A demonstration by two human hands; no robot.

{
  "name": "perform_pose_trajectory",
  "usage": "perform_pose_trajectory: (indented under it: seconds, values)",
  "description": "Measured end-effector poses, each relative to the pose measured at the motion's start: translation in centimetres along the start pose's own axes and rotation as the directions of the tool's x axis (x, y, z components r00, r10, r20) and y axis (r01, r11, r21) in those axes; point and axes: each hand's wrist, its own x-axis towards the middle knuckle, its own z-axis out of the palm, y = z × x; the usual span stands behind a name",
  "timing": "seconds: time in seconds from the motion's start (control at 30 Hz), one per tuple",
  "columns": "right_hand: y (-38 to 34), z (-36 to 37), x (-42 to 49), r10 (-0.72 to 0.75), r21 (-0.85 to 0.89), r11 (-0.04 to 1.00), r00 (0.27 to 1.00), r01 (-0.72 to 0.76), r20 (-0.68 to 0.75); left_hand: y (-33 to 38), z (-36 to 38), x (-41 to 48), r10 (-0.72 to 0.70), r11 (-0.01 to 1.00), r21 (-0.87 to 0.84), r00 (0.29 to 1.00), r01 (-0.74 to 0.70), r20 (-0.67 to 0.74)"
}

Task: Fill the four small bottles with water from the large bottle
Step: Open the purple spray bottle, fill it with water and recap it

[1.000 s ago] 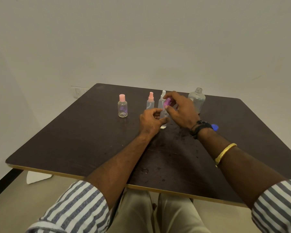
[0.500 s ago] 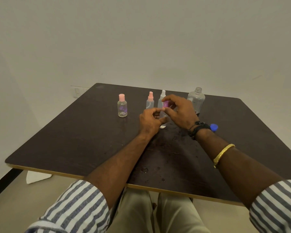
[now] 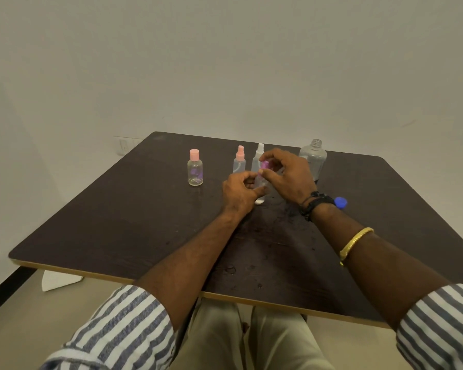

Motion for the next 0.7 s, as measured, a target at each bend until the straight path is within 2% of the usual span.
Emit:
perform_pose_trajectory:
  seconds: [0.13,0.33,0.53,0.63,0.7]
  values:
    - [-0.07,0.18,0.11,0.029,-0.024,0.999,0.999,-0.029,-0.020,-0.24,0.08,0.01,0.004,1.000,0.001,1.000,-0.004,0.000]
    - [-0.59,0.10,-0.09,0.043,0.052,0.998,0.999,-0.044,0.019,-0.04,-0.04,-0.02,0.016,1.000,-0.017,1.000,-0.016,0.012]
    - [-0.18,0.41,0.02,0.113,-0.011,0.994,0.993,-0.112,0.027,-0.27,0.14,0.04,0.021,1.000,0.015,1.000,-0.021,-0.013]
    - [-0.50,0.41,-0.07,0.120,0.053,0.991,0.989,-0.124,0.082,-0.29,0.15,0.11,0.017,1.000,-0.007,1.000,-0.017,-0.001]
    - [-0.65,0.41,-0.17,0.105,0.085,0.990,0.992,-0.111,0.068,-0.25,0.11,0.13,0.022,1.000,-0.017,1.000,-0.022,0.001]
